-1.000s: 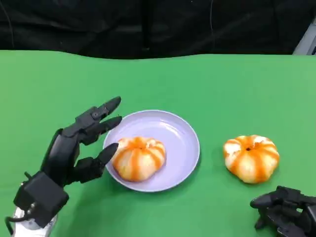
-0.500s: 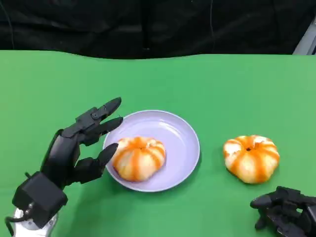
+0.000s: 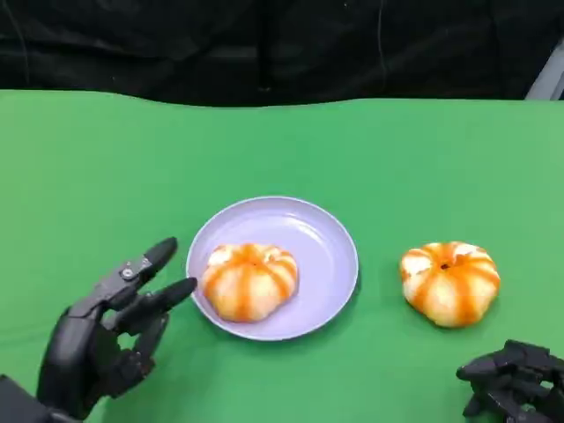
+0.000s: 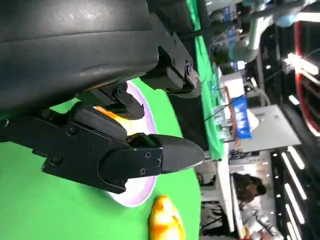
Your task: Grasp the bread from the table and place it into the plate.
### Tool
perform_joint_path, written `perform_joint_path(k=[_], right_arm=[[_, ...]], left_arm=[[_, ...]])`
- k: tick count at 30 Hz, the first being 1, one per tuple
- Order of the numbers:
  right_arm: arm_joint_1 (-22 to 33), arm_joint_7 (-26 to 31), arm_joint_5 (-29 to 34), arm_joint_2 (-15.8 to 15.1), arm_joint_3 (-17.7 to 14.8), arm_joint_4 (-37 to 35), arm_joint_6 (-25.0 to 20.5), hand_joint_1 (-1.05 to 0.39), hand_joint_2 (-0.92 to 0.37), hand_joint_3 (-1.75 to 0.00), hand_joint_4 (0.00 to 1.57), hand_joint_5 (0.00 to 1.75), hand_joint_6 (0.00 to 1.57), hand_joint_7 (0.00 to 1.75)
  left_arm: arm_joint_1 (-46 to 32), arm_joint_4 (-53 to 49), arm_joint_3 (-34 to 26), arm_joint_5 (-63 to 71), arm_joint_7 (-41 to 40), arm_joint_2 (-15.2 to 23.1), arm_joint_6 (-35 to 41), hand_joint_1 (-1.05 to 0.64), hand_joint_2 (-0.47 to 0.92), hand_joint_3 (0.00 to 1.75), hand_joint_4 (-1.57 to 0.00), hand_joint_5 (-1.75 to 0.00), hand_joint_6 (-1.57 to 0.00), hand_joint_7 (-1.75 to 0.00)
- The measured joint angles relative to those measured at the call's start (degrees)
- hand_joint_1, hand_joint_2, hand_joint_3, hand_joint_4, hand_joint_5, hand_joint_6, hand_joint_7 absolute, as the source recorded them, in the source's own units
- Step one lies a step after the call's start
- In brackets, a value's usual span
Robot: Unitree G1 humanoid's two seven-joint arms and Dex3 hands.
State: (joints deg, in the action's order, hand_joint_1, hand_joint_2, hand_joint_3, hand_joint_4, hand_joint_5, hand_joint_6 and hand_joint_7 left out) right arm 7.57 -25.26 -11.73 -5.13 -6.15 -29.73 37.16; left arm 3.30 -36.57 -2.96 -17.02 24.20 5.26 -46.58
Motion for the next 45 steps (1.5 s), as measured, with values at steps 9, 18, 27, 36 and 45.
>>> perform_joint_path(k=[9,18,27,36,45], right_arm=[[3.9,0.6,0.2,0.0,0.3,6.3,-2.3,-0.11,-0.92,-0.35,0.71,1.3,0.89,0.68],[6.1,1.4,0.2,0.0,0.6,10.6,-5.4,-0.08,-0.92,-0.36,0.71,1.3,0.91,0.65],[6.1,1.5,0.3,0.0,0.6,10.7,-5.4,-0.08,-0.92,-0.37,0.71,1.3,0.91,0.64],[6.1,1.5,0.3,0.0,0.7,10.7,-5.4,-0.08,-0.92,-0.37,0.71,1.3,0.92,0.63],[6.1,1.5,0.3,0.0,0.7,10.7,-5.4,-0.08,-0.92,-0.37,0.71,1.3,0.92,0.62]], left_arm=[[-2.9,5.0,-2.0,-1.9,2.5,-0.5,2.9,-0.51,0.92,0.49,-0.77,-0.03,-0.57,-0.02],[-5.1,8.6,-4.0,-3.5,3.7,-0.5,6.5,-0.45,0.92,0.43,-0.78,-0.02,-0.6,-0.02],[-5.2,9.9,-4.6,-3.5,3.7,-1.1,8.1,-0.45,0.92,0.41,-0.79,-0.02,-0.6,-0.01],[-5.4,10.3,-4.8,-3.5,3.8,-1.2,8.2,-0.45,0.92,0.41,-0.79,-0.02,-0.61,-0.01],[-5.4,10.3,-4.8,-3.5,3.8,-1.2,8.3,-0.45,0.92,0.41,-0.79,-0.01,-0.61,-0.01]])
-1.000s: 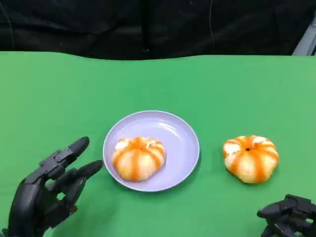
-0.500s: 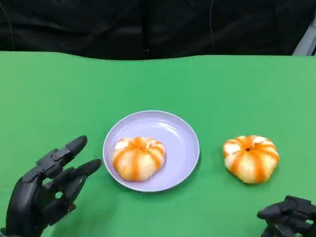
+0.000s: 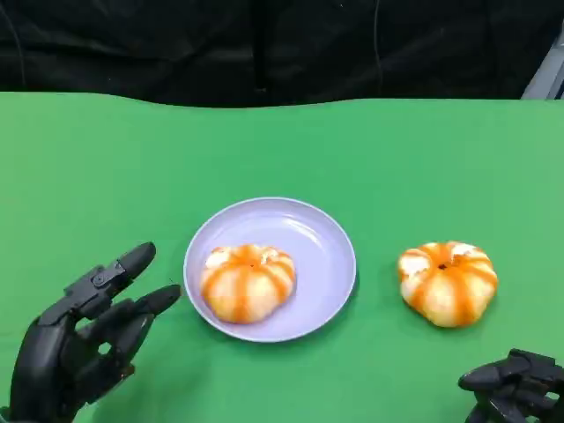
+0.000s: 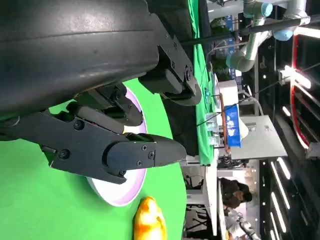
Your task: Grasp the bread from the table and place it into the plate.
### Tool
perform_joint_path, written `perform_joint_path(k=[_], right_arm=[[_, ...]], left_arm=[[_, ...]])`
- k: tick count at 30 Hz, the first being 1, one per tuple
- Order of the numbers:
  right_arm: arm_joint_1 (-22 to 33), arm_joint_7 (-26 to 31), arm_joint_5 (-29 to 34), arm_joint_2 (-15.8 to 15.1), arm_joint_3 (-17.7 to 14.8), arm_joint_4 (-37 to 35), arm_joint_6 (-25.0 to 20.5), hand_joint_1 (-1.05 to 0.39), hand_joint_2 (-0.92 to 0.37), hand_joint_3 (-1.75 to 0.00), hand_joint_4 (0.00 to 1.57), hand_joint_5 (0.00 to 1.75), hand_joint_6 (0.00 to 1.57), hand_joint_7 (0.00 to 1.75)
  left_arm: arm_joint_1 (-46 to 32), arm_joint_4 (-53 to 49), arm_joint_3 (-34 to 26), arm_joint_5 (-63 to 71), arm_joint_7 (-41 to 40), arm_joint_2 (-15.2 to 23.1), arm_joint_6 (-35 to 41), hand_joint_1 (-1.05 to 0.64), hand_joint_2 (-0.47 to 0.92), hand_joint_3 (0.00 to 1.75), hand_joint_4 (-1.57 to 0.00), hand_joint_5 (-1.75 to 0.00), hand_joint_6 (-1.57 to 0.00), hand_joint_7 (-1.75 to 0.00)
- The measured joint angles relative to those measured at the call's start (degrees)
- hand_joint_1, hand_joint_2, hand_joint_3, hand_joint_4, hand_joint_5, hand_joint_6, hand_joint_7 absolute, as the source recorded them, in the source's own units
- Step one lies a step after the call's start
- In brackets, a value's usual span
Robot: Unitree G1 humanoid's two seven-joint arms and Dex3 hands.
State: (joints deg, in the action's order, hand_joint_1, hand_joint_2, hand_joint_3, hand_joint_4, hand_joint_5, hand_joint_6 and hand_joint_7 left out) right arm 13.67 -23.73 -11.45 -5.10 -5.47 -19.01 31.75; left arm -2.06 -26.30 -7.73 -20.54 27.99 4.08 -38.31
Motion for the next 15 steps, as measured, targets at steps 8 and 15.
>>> perform_joint_path(k=[8,15], right_arm=[[0.0,0.0,0.0,0.0,0.0,0.0,0.0,-0.08,-0.92,-0.37,0.71,1.3,0.93,0.61],[0.0,0.0,0.0,0.0,0.0,0.1,-0.2,-0.06,-0.92,-0.37,0.72,1.3,0.93,0.61]], left_arm=[[0.0,0.0,0.0,0.0,0.0,0.0,0.0,-0.45,0.92,0.41,-0.8,-0.01,-0.61,-0.01],[0.1,0.1,-0.7,-0.1,-0.4,-0.5,0.7,-0.05,0.92,0.43,-0.96,-0.09,-0.77,-0.07]])
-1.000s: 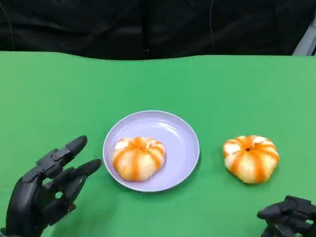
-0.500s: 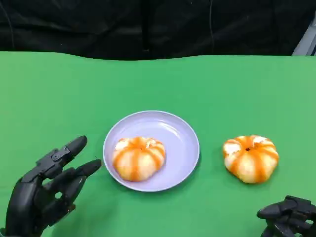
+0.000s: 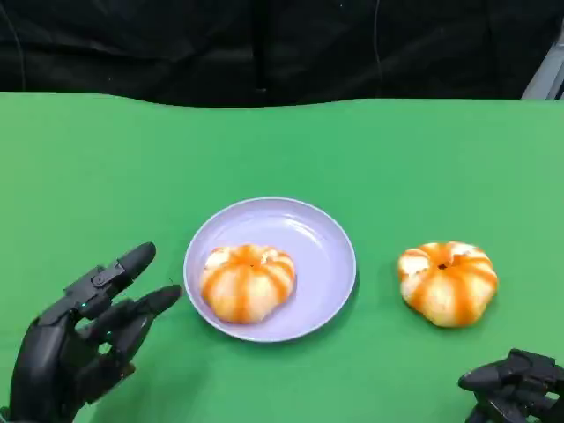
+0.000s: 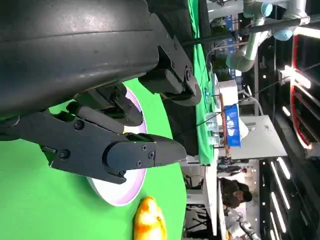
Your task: Grasp the bread from the table and place it into the plate.
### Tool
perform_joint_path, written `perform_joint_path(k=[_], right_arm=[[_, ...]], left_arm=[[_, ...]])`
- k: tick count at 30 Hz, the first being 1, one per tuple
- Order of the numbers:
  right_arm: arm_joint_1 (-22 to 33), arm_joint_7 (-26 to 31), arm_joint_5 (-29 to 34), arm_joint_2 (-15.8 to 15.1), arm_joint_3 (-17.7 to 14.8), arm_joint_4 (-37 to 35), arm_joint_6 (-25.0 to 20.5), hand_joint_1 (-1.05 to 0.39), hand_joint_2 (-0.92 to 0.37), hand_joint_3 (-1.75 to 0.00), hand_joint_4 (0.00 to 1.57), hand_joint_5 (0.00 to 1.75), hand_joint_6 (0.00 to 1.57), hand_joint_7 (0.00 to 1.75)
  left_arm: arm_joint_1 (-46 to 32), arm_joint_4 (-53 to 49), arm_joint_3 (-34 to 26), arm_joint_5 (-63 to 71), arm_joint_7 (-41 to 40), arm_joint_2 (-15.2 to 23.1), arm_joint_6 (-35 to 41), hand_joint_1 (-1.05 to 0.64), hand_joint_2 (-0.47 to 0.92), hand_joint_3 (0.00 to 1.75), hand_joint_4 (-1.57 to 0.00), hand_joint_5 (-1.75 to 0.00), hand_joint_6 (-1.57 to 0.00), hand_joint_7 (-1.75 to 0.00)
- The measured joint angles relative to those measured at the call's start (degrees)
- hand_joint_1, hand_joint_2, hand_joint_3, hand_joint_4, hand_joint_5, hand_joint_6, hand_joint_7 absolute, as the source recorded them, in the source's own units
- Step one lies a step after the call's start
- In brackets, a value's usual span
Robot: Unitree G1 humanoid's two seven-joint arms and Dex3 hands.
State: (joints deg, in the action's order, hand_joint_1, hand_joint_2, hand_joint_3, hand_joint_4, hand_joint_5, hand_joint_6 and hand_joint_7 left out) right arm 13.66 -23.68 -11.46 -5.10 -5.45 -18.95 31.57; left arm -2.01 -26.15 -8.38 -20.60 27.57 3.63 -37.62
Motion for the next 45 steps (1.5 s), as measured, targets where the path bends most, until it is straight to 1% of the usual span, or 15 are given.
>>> perform_joint_path(k=[2,4,9,10,12,13,14,15,16,19,22,45], right_arm=[[0.0,0.0,0.0,0.0,0.0,0.1,-0.5,-0.06,-0.92,-0.37,0.72,1.3,0.93,0.61],[0.0,0.1,0.0,0.0,0.0,0.2,-0.8,-0.04,-0.92,-0.38,0.71,1.3,0.93,0.61],[0.0,0.0,-0.1,0.0,0.0,1.0,-1.3,-0.04,-0.92,-0.38,0.71,1.3,0.93,0.61],[0.0,0.0,-0.1,0.0,0.0,1.1,-1.4,-0.05,-0.92,-0.37,0.72,1.3,0.93,0.61],[0.0,0.1,-0.1,0.0,0.0,1.4,-1.6,-0.06,-0.92,-0.36,0.72,1.3,0.93,0.61],[0.0,0.1,-0.1,0.0,-0.1,1.5,-1.7,-0.04,-0.92,-0.37,0.71,1.32,0.93,0.62],[0.0,0.1,-0.1,0.0,-0.1,1.6,-1.8,-0.03,-0.92,-0.37,0.7,1.33,0.93,0.62],[0.0,0.0,-0.1,0.0,0.0,1.8,-2.0,-0.03,-0.92,-0.38,0.7,1.34,0.93,0.62],[0.0,0.0,-0.1,0.0,0.0,2.1,-2.1,-0.03,-0.92,-0.38,0.69,1.34,0.92,0.63],[0.0,0.0,-0.1,0.0,0.0,2.4,-2.6,-0.03,-0.92,-0.37,0.69,1.35,0.92,0.63],[0.0,0.0,-0.1,0.0,0.0,2.4,-2.7,-0.03,-0.92,-0.37,0.69,1.35,0.92,0.64],[0.0,0.0,-0.1,0.0,0.0,2.5,-2.8,-0.03,-0.92,-0.37,0.68,1.36,0.9,0.66]], left_arm=[[0.1,0.1,-0.9,-0.1,-1.0,-0.6,0.8,-0.03,0.92,0.43,-0.97,-0.09,-0.78,-0.08],[0.2,0.2,-1.3,-0.1,-1.3,-0.8,1.3,0.06,0.92,0.44,-0.98,-0.09,-0.81,-0.08],[0.2,0.3,-1.8,-0.1,-1.3,-1.2,2.1,0.08,0.92,0.45,-0.98,-0.09,-0.82,-0.07],[0.2,0.4,-1.9,-0.1,-1.3,-1.3,2.1,0.14,0.91,0.52,-1.04,-0.16,-0.91,-0.09],[0.3,0.3,-2.2,1.4,-2.2,-1.3,1.5,0.17,0.87,0.62,-0.98,-0.38,-0.99,-0.04],[0.3,0.2,-2.3,2.4,-2.8,-1.2,0.8,0.14,0.89,0.6,-0.93,-0.96,-1.09,-0.3],[0.3,0.2,-2.4,3.5,-3.6,-1.2,0.1,0.13,0.9,0.57,-0.88,-1.2,-1.01,-0.61],[0.4,0.2,-2.5,4.6,-4.5,-1.1,-0.2,0.13,0.91,0.55,-0.86,-1.33,-0.94,-0.82],[0.4,0.2,-2.5,5.5,-5.3,-1.1,-0.4,0.13,0.92,0.55,-0.84,-1.41,-0.89,-0.95],[0.4,0.2,-2.5,7.0,-6.5,-1.1,-0.6,0.12,0.92,0.54,-0.83,-1.46,-0.86,-1.05],[0.4,0.2,-2.5,7.2,-6.8,-1.1,-0.6,0.12,0.92,0.54,-0.83,-1.46,-0.85,-1.06],[0.4,0.2,-2.5,7.4,-6.8,-1.1,-0.6,0.12,0.92,0.54,-0.83,-1.46,-0.84,-1.09]])
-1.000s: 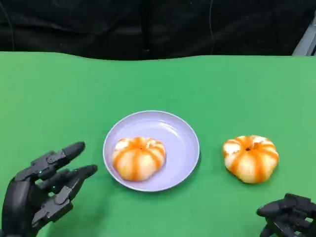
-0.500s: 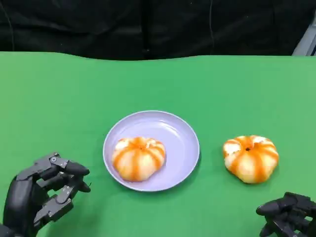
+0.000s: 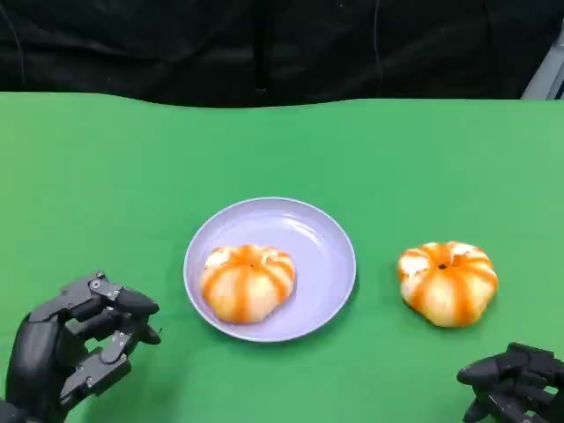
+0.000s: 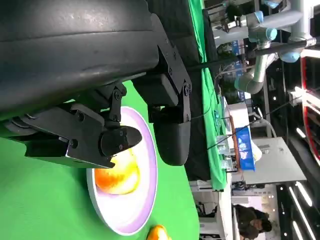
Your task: Grasp the bread from the table and place it into the plate.
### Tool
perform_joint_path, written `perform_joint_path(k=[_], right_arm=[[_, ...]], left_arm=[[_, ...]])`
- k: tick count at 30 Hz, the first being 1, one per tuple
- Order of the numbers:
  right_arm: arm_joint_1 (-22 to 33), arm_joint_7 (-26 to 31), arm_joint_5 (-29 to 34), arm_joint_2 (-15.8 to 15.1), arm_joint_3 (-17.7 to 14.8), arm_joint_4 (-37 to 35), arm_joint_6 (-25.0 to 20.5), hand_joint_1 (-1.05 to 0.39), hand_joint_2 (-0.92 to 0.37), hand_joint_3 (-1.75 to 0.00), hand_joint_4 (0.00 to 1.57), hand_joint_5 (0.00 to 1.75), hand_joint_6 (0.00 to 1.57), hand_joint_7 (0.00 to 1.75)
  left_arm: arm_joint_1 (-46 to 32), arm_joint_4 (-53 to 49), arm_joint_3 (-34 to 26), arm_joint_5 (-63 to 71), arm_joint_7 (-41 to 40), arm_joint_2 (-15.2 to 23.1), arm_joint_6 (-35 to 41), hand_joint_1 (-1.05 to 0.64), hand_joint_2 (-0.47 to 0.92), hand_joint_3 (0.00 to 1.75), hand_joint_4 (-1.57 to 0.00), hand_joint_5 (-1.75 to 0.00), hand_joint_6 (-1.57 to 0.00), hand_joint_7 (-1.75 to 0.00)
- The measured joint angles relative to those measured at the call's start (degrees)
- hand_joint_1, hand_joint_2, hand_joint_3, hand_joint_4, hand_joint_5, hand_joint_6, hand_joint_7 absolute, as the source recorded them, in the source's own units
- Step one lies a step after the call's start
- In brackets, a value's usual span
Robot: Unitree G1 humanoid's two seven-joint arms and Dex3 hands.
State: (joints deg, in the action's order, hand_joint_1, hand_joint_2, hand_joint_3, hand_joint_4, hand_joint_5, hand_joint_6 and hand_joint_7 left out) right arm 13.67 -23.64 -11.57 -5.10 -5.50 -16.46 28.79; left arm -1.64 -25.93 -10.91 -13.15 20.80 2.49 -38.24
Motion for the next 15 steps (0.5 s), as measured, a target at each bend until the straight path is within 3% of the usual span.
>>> perform_joint_path(k=[15], right_arm=[[0.0,0.0,0.0,0.0,0.0,0.0,0.0,-0.03,-0.92,-0.37,0.68,1.37,0.9,0.68]], left_arm=[[0.0,0.0,0.0,0.0,0.0,0.0,0.0,0.12,0.92,0.54,-0.83,-1.46,-0.84,-1.09]])
